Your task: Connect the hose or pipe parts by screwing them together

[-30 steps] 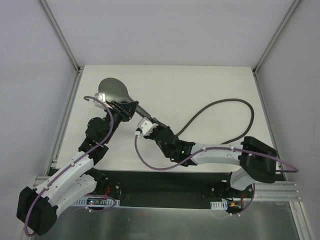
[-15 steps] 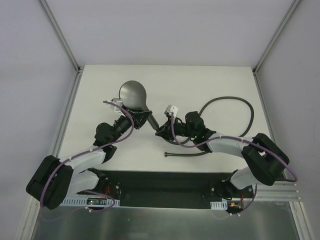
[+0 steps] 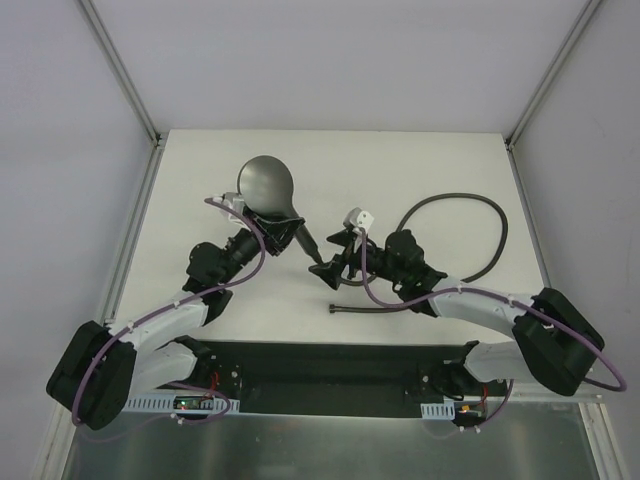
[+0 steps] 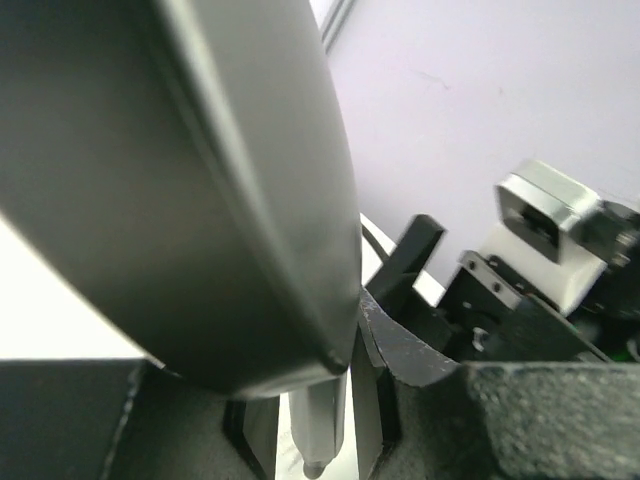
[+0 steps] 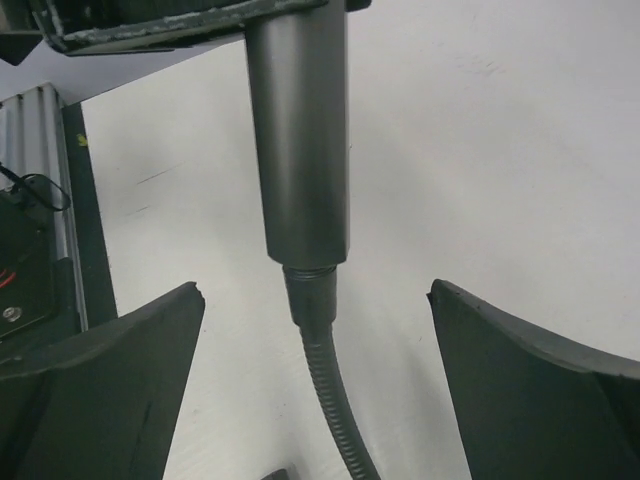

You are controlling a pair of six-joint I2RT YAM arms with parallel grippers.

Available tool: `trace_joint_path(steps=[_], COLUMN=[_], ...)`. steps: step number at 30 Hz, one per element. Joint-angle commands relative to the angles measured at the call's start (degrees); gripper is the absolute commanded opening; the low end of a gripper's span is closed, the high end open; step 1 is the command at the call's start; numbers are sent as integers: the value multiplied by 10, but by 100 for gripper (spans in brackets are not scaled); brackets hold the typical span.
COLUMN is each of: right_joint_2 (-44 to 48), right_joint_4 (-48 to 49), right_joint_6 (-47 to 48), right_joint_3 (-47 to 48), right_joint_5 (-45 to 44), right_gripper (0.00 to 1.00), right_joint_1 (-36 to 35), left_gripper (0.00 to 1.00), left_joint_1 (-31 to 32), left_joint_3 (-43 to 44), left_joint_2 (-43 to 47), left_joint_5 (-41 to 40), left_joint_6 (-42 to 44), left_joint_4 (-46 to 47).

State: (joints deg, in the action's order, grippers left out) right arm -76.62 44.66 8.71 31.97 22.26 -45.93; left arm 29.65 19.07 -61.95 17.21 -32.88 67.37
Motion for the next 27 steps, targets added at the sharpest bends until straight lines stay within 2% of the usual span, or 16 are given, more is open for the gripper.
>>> trace_joint_path(steps=[1, 3, 5, 10, 13, 18, 21, 22, 25, 27], right_joint_2=[61, 74, 73, 32, -17, -94, -121, -126, -136, -135], right_joint_4=[-62, -89, -93, -92, -72, -52, -23, -11, 24, 26], right_joint_6=[110, 154, 207, 291, 334, 379, 402, 409, 428, 424], right_joint_3=[0, 10, 20, 76, 104, 160, 175, 176, 180, 182], right_joint_5=[-201, -269, -364, -523, -589, -637, -660, -673, -684, -676], right_gripper=[99, 100, 100, 97, 94, 87, 75, 64, 39, 32], right_joint_1=[-61, -107, -138, -220, -251, -277, -285, -287, -293, -293], left_gripper=[0, 0, 0, 0, 0, 0, 0, 0, 0, 0], left_joint_1=[3, 4, 5, 7, 7, 7, 8, 7, 7, 7], left_joint_3=[50, 56, 60, 85, 99, 105, 102, 107, 103, 95], left_joint_2=[59, 74, 94, 136, 155, 178, 193, 196, 199, 199], left_joint_5=[-75, -129, -161, -213, -229, -244, -253, -253, -252, -250], left_joint_6=[12, -23, -41, -76, -92, -118, -137, -139, -146, -159], left_joint_4=[-62, -124, -144, -250, -282, -321, -347, -356, -374, -374])
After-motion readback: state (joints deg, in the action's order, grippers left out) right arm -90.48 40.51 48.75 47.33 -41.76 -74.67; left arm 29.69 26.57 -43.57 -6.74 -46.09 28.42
